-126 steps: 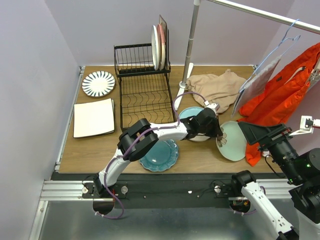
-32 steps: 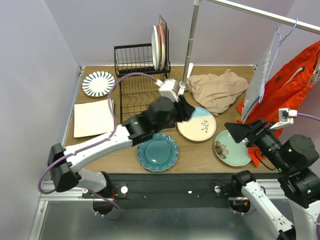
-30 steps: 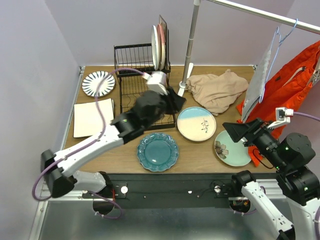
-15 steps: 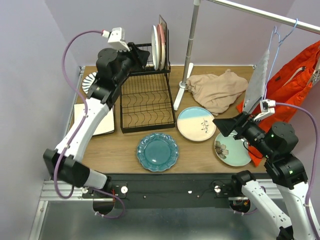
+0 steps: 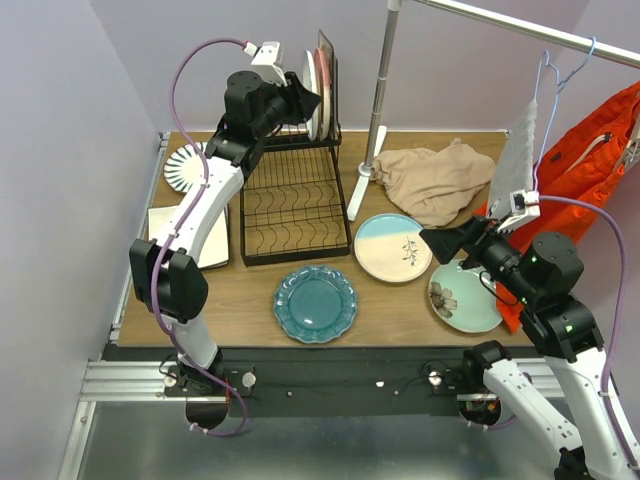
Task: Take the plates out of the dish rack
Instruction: Place the plate at the center of the board, then unload the plate from the dish rack.
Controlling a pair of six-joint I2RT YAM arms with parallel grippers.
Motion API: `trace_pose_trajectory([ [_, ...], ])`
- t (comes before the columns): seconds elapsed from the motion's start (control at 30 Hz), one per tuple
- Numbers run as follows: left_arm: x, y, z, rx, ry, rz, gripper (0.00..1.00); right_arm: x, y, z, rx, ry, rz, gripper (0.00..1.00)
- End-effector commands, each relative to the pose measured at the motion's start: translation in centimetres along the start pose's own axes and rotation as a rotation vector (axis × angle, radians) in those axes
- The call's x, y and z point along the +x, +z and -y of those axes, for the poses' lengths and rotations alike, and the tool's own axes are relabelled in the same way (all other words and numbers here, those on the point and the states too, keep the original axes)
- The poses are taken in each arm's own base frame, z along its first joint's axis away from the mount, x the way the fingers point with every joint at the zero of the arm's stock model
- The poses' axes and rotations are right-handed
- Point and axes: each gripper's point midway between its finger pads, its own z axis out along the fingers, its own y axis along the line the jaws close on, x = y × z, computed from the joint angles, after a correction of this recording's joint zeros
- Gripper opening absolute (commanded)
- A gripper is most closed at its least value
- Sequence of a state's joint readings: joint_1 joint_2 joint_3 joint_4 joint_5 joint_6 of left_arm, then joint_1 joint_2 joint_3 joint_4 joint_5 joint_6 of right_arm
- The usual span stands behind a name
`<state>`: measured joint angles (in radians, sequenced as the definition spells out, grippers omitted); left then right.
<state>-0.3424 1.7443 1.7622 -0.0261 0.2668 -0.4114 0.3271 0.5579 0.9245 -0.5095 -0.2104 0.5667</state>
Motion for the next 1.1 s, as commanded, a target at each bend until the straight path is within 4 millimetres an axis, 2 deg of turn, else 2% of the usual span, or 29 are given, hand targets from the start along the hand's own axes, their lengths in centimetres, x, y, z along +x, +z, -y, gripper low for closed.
trace_pose_trajectory([
  [0.0, -0.6, 1.3, -1.5, 0.011, 0.045, 0.014, 0.4, -0.6, 0.4, 0.0, -0.01, -0.029, 0.035, 0.99],
  [0.13, -0.2, 2.0, -2.4, -0.011, 0.072, 0.011, 0.39, -0.6, 0.8, 0.4, 0.007, -0.026, 0.036, 0.99],
  [0.3, -0.2, 2.9, -2.5, 0.013, 0.145, 0.006, 0.39, 0.2, 1.4, 1.0, 0.01, -0.012, 0.023, 0.99],
  [0.47, -0.1, 3.4, -2.9, 0.01, 0.164, -0.004, 0.36, 0.1, 1.6, 1.0, 0.018, -0.009, 0.019, 0.99],
  [0.8, 2.1, 4.9, -3.8, 0.012, 0.121, -0.05, 0.36, -0.6, 1.5, 0.6, 0.01, -0.016, 0.035, 0.99],
  [0.93, 2.6, 4.8, -4.5, -0.021, 0.115, -0.067, 0.36, -0.9, 1.3, 0.3, 0.001, -0.018, 0.042, 0.99],
  [1.07, 2.4, 4.6, -4.5, -0.031, 0.132, -0.061, 0.17, -0.7, 1.2, 0.4, 0.003, -0.018, 0.043, 0.99],
])
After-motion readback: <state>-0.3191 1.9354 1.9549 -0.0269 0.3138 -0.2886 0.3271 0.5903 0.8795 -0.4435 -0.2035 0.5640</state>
